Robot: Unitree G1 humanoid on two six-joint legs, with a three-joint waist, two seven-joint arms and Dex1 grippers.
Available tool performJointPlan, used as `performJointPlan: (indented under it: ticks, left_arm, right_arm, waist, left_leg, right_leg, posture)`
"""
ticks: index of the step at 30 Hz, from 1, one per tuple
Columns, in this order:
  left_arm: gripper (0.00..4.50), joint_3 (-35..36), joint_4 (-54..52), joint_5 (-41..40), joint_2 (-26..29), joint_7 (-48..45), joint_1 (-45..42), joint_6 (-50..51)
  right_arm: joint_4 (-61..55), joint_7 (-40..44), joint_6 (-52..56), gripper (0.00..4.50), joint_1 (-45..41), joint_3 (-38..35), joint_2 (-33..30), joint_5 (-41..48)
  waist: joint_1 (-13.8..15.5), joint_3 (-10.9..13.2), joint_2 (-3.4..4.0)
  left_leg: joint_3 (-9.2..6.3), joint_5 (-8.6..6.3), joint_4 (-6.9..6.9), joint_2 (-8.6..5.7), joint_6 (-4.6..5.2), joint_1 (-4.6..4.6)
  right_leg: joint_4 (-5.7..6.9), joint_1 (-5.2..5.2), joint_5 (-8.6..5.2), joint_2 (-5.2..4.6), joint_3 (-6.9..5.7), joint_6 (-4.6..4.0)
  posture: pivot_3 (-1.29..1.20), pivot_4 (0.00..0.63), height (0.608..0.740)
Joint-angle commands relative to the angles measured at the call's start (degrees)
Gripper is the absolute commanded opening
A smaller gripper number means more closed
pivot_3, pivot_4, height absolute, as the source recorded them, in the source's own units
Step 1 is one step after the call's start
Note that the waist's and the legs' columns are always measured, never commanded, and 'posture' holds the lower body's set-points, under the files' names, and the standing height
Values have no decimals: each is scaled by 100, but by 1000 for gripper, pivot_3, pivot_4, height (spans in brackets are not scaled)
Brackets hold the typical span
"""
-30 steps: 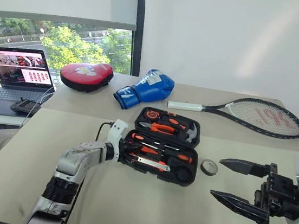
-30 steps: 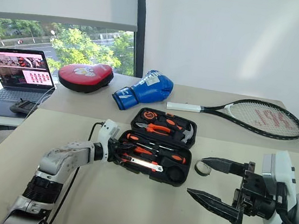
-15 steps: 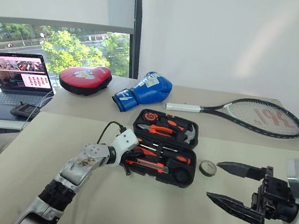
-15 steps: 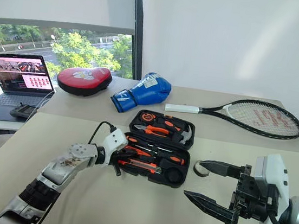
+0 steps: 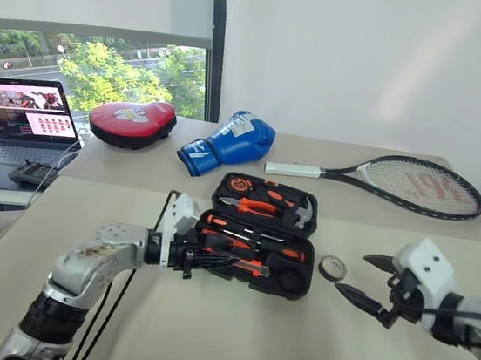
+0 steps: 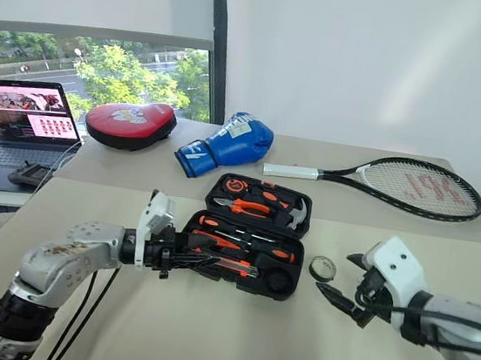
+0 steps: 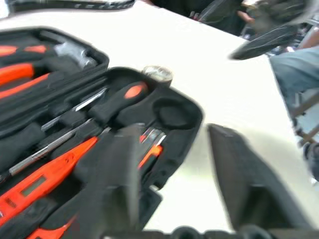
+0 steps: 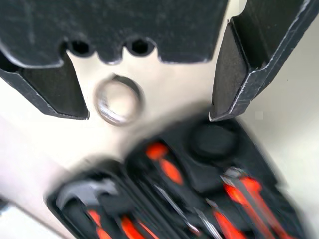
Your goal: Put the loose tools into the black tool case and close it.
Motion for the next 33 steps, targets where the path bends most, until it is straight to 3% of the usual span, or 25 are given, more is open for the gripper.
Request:
performJointPlan:
  ticks: [1, 2, 6, 9, 11, 17, 23, 26, 27, 33]
  left_arm:
    - [3890, 188, -595, -461, 189, -10, -172, 333]
    - [4252, 225, -654, -521, 267, -34, -204, 377]
    - [4252, 366, -962, -704, 394, 197, -195, 575]
    - [4364, 508, -1129, -886, 418, 410, -190, 721]
    - [4364, 570, -1247, -980, 409, 557, -161, 788]
    - [4364, 664, -1621, -1057, 387, 1015, 168, 839]
    - [4364, 719, -1690, -1121, 415, 1235, 317, 830]
    - [4364, 749, -1643, -1092, 471, 1269, 372, 780]
    - [4364, 767, -1618, -1078, 488, 1282, 395, 756]
    - [4364, 807, -1581, -1031, 552, 1300, 572, 644]
  right_arm:
    - [714, 328, -80, 4500, -726, 621, -55, -442]
    - [937, 360, -208, 4500, -985, 896, 2, -684]
    - [1602, 687, -204, 4500, -1747, 1598, 236, -1057]
    - [1928, 893, -215, 3791, -2150, 1964, 342, -1371]
    - [2061, 1077, -295, 3059, -2252, 2166, 339, -1572]
    - [2599, 1537, -428, 3059, -2549, 2540, 468, -1967]
    - [2987, 1807, -550, 1358, -2843, 2741, 718, -2264]
    - [3061, 1961, -608, 207, -2983, 2709, 803, -2327]
    - [3035, 2034, -598, 64, -3010, 2680, 805, -2308]
    - [2509, 2396, -366, 64, -2974, 2447, 602, -2116]
  waist:
    - [1, 3, -4]
    - [-4, 5, -4]
    - [-19, 8, -5]
    - [-53, 10, -4]
    - [-51, 11, -4]
    - [-103, 12, -6]
    - [-134, 13, -6]
    - [-136, 13, -5]
    - [-137, 14, -4]
    - [-129, 15, -2]
  left_leg:
    - [0, -14, -1, 0, 24, 0]
    - [0, -14, 2, 1, 24, 2]
    - [0, 12, -5, -2, -20, 0]
    - [0, 17, -7, -2, -28, -1]
    - [-1, 17, -7, -3, -28, -2]
    - [0, 17, -7, -8, -28, -1]
    - [-2, 20, -7, -7, -35, 4]
    - [-2, 20, -7, -7, -35, 6]
    - [-2, 21, -7, -8, -36, 4]
    - [-2, 21, -9, -8, -38, 4]
  right_leg:
    - [0, -1, 0, 2, 0, 1]
    - [2, 0, 2, 4, 0, 4]
    - [2, -3, 12, 9, -2, 22]
    - [3, -6, 17, 18, -3, 33]
    - [4, -4, 17, 17, -6, 34]
    - [1, -2, 16, 14, -5, 37]
    - [6, 0, 17, 16, -6, 37]
    - [8, 0, 17, 16, -6, 38]
    - [8, -2, 18, 16, -6, 37]
    - [6, -3, 18, 15, -8, 38]
  posture:
    - [0, 150, 740]
    - [0, 150, 740]
    - [0, 150, 740]
    - [0, 150, 740]
    - [0, 150, 740]
    - [0, 150, 740]
    - [0, 150, 740]
    - [0, 150, 740]
    - [0, 150, 740]
    - [0, 150, 740]
